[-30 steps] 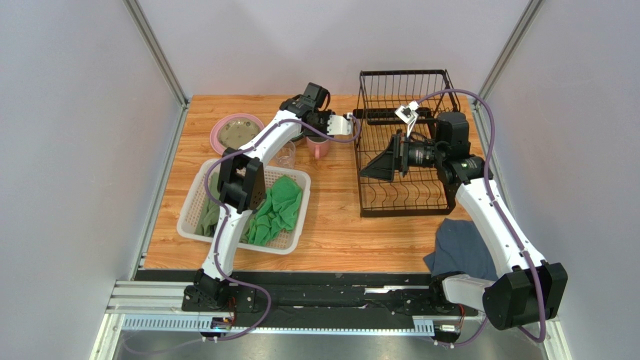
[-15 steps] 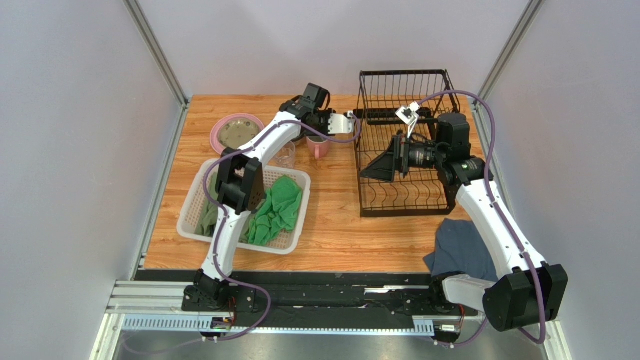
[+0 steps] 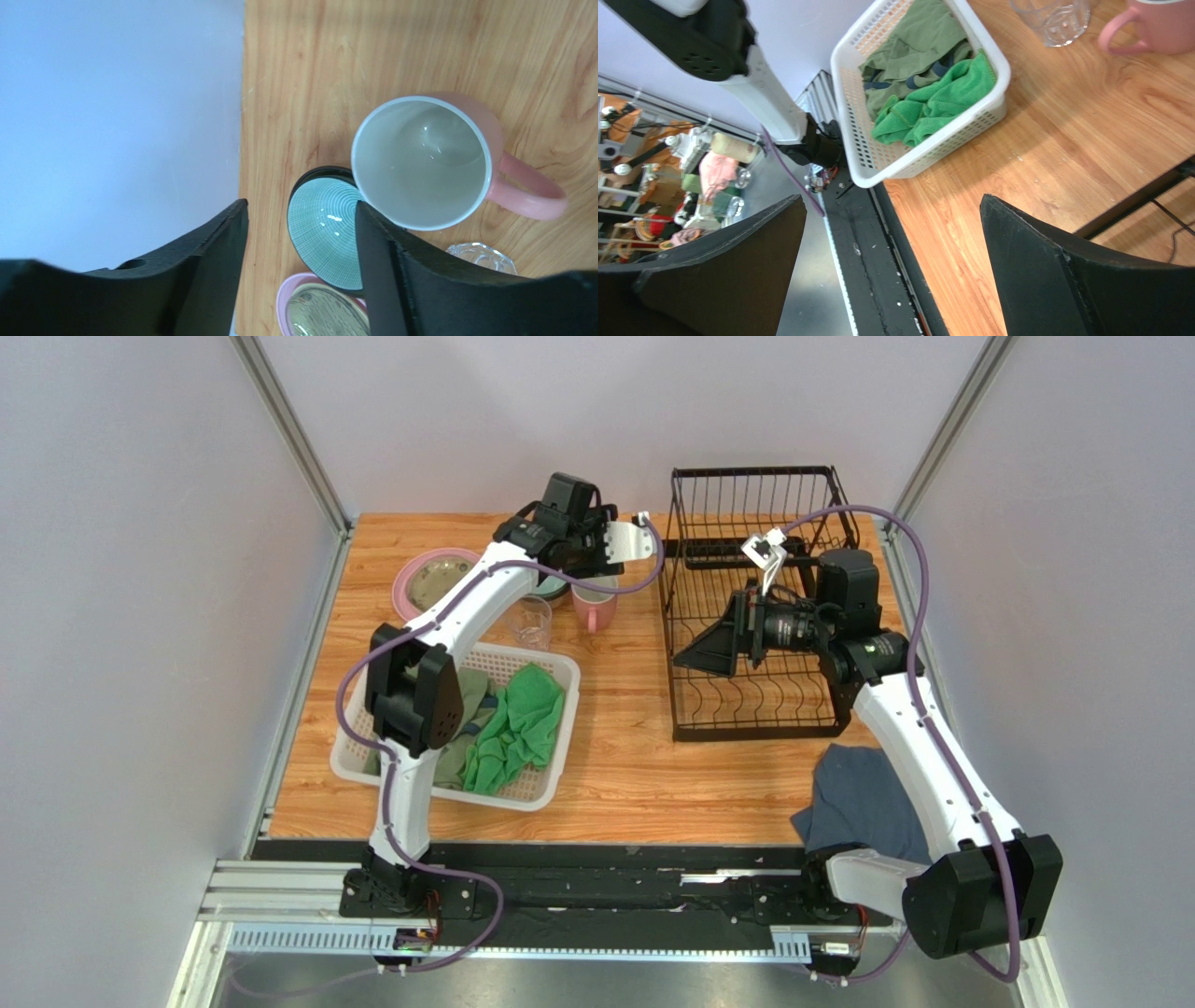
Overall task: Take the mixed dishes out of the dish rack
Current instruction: Reset both arms
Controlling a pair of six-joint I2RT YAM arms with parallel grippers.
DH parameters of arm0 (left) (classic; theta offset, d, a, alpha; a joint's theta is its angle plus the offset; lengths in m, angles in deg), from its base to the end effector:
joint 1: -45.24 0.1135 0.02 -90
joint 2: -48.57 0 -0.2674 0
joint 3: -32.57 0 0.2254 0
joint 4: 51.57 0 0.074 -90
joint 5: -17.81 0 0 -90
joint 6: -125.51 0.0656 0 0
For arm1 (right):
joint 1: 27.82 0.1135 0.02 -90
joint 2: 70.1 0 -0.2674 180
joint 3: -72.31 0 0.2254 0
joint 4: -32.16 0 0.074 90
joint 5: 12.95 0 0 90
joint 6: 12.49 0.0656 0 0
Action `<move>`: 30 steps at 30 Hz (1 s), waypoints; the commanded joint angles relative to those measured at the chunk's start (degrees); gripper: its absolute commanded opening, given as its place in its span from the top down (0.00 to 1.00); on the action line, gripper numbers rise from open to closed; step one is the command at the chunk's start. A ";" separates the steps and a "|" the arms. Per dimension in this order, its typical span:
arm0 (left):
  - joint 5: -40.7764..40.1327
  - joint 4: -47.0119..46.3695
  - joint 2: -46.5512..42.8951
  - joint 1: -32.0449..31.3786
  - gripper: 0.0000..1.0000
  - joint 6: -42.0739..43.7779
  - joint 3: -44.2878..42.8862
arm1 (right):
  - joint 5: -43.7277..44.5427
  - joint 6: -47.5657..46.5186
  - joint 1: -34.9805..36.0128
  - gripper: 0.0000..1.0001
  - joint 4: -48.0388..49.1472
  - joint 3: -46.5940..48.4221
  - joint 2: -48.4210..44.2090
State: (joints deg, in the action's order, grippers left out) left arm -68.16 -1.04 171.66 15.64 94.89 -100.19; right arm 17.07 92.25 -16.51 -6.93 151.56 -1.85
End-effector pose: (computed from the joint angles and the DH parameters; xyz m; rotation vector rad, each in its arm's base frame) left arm 0.4269 -0.2478 0.2842 1.6303 1.6070 0.1911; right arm 0.2207 0.1021 0.3546 -0.6118 1.9549 1.3500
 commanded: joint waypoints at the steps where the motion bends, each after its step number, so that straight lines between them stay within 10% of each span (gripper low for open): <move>1: 0.98 -7.92 -10.57 0.07 0.32 -8.72 5.59 | 6.45 -5.59 -0.32 0.01 -3.66 3.15 -1.54; 15: -3.85 -19.88 -32.64 7.10 0.13 -39.67 25.81 | 37.03 -14.57 -0.24 0.01 -5.53 2.64 -7.60; 30: -7.64 -27.09 -55.40 15.01 0.06 -45.04 47.35 | 65.25 -18.17 -0.24 0.00 7.22 4.92 -9.63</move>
State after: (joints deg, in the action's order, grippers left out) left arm -74.89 -23.84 120.86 29.56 53.45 -54.42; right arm 72.19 74.90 -16.51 -6.10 153.99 -10.62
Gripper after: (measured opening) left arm 0.929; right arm 0.994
